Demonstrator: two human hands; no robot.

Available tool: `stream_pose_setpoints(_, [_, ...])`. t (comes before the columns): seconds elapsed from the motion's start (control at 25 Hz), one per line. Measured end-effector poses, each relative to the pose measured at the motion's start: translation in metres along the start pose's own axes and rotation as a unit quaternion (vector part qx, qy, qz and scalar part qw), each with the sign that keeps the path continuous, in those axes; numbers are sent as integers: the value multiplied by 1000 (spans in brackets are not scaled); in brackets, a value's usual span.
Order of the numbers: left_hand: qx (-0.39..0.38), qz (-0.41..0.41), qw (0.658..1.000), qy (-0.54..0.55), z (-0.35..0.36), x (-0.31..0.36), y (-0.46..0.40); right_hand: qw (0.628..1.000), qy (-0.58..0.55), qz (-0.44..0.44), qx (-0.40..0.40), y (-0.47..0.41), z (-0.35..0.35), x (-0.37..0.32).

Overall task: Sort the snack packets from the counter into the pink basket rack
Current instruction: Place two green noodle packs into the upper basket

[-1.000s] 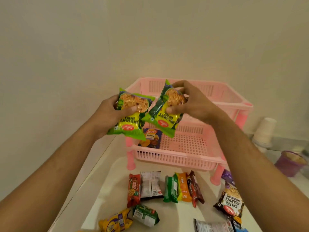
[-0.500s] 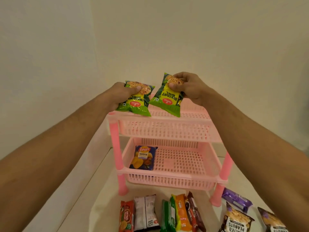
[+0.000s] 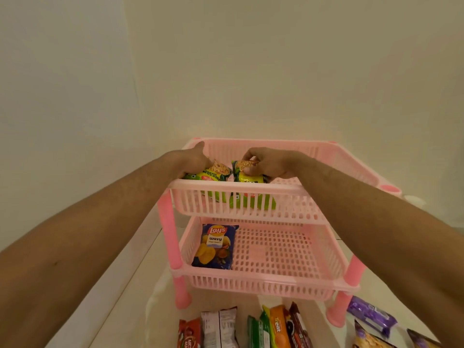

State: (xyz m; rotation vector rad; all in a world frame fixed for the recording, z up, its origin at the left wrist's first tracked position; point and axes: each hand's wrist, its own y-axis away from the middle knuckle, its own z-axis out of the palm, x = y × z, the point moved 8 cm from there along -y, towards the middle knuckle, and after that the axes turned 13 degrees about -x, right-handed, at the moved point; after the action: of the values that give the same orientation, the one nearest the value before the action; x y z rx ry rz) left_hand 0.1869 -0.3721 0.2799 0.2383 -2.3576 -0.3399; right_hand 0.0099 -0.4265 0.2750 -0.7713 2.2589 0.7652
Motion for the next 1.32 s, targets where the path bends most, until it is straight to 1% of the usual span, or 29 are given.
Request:
stream_pose_setpoints(0.04, [-4,-12,999,-53,1,0,-1,1000,25,19,-2,-2,2,4])
stream_pose_setpoints(0.08, [-2,-18,994,-111,1,0,-3,996,77,32,2,-3,1,5])
stream_pose_setpoints(0.12, [5,-22,986,-168,2,2,-4,987,157,39,9,-4,1,4])
stream_pose_setpoints(0.16, [19,-26,975,-219,2,3,-5,973,227,36,24,-4,-1,1])
stream_pose_setpoints(0.2, [41,-28,963,-263,2,6,-4,963,265,19,49,-2,-3,-5])
stream_pose_setpoints(0.28, [122,-15,944,-305,-2,13,5,964,243,-25,107,6,-14,-16])
stream_pose_setpoints(0.32, [172,8,935,-309,-6,20,12,966,222,-45,125,11,-18,-19])
stream_pose_setpoints(0.36, [196,27,931,-305,-9,24,15,968,210,-54,122,14,-19,-20])
stream_pose_setpoints(0.4, [182,36,940,-285,-10,24,14,971,211,-52,101,15,-16,-19])
stream_pose_setpoints(0.44, [130,37,958,-253,-7,20,11,970,229,-39,66,14,-9,-17])
stream_pose_setpoints(0.48, [53,29,973,-223,-1,15,8,965,261,-22,29,12,0,-14])
stream_pose_setpoints(0.52, [-22,17,977,-211,6,10,7,955,296,-6,-2,9,8,-12])
stream_pose_setpoints(0.56, [-72,5,972,-223,11,8,8,946,323,6,-25,7,15,-11])
stream_pose_setpoints(0.6, [-96,-2,963,-253,14,8,9,938,343,15,-41,6,19,-10])
stream_pose_setpoints(0.68, [-92,0,944,-316,19,13,6,927,366,30,-71,3,25,-8])
stream_pose_setpoints(0.8, [-83,2,925,-370,26,19,2,916,384,54,-104,0,28,-1])
stream_pose_setpoints(0.92, [-90,-3,923,-374,28,17,3,914,384,59,-118,-3,30,0])
stream_pose_setpoints(1.0, [-85,-6,926,-368,26,17,4,920,370,52,-114,-2,31,-2])
stream_pose_setpoints(1.08, [-63,-3,929,-364,25,19,7,931,354,36,-85,5,27,-8])
stream_pose_setpoints(1.12, [-45,-1,936,-350,23,21,10,938,342,23,-56,12,23,-14])
stream_pose_setpoints(1.2, [-1,6,952,-306,16,24,17,953,299,-25,33,31,9,-29])
stream_pose_setpoints(1.24, [31,16,961,-276,9,26,23,961,259,-51,83,45,0,-37])
stream_pose_setpoints(1.32, [129,72,965,-217,-7,38,43,962,182,-99,179,77,-12,-47])
